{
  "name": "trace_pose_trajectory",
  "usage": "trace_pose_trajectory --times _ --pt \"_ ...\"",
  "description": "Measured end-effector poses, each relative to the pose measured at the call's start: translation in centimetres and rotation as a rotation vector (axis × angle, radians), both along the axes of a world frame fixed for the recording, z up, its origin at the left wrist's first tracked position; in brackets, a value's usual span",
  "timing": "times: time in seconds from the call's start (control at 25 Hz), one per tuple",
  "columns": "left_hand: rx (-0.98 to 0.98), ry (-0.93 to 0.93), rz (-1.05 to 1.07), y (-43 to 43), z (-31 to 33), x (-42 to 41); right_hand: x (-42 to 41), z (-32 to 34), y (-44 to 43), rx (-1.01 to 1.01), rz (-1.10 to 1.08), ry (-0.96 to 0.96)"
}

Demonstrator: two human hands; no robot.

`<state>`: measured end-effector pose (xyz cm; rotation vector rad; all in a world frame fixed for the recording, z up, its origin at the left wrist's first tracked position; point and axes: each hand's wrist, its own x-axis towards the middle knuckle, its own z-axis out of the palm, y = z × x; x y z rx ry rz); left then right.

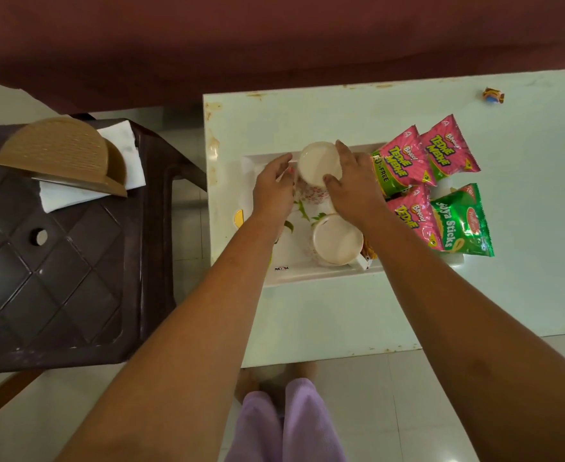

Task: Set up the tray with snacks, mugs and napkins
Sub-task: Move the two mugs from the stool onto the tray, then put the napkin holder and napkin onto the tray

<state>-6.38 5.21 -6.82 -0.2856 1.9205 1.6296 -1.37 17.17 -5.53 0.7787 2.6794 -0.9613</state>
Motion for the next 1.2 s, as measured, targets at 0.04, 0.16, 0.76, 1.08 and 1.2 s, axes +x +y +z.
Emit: trace_pose_trajectory --times 0.04,0.16,0.76,1.08,1.2 --pt "0.015 0.012 0.059 -0.7 0.4 0.2 -0.1 0.4 -0.9 0.058 -0.029 0.008" --pt "0.042 0.118 0.227 -3.6 2.8 0.3 -1.2 2.0 -5.0 0.163 -0.059 0.062" --pt "0.143 -0.081 0.696 -24.0 7.4 -5.5 -13.6 3.5 -26.8 -0.359 0.049 0.169" --pt "0.313 0.049 0.38 -19.1 9.3 -1.7 -3.0 5.3 -24.9 -0.271 -0.165 0.597" --pt "0.255 -0.023 0.078 -14.7 8.5 0.8 0.7 4.1 -22.4 -0.039 -0.305 0.529"
